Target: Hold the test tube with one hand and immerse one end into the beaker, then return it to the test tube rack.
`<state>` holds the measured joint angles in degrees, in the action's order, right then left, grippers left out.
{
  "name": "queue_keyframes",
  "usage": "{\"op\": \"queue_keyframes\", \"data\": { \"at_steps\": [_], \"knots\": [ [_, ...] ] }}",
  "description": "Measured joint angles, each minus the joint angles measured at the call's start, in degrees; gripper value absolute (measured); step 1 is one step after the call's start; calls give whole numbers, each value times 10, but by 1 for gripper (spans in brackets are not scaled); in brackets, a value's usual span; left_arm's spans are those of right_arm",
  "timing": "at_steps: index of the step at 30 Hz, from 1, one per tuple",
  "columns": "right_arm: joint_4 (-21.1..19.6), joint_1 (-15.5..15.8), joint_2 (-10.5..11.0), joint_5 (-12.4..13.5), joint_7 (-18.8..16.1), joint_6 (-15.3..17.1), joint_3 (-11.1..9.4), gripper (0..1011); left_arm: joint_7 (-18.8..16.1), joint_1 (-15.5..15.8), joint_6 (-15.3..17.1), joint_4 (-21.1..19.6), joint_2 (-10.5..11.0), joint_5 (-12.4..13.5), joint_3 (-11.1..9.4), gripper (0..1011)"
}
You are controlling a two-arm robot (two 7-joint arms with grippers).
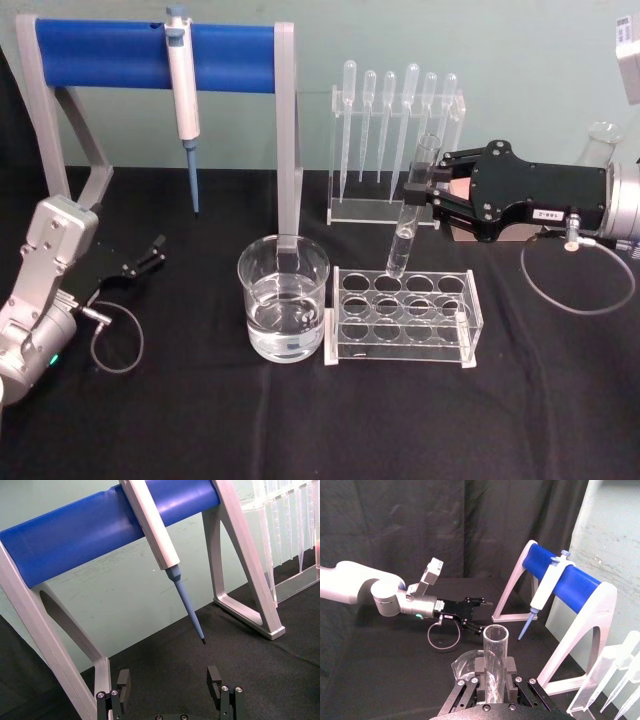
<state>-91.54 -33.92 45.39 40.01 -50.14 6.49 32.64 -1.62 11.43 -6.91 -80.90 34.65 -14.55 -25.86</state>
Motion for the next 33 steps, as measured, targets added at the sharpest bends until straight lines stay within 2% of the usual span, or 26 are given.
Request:
{"op": "queue_keyframes", "data": {
  "at_steps": [33],
  "knots": [
    [0,0,0,0,0,0,0,238,0,0,0,0,0,0,0,1000]
  ]
}}
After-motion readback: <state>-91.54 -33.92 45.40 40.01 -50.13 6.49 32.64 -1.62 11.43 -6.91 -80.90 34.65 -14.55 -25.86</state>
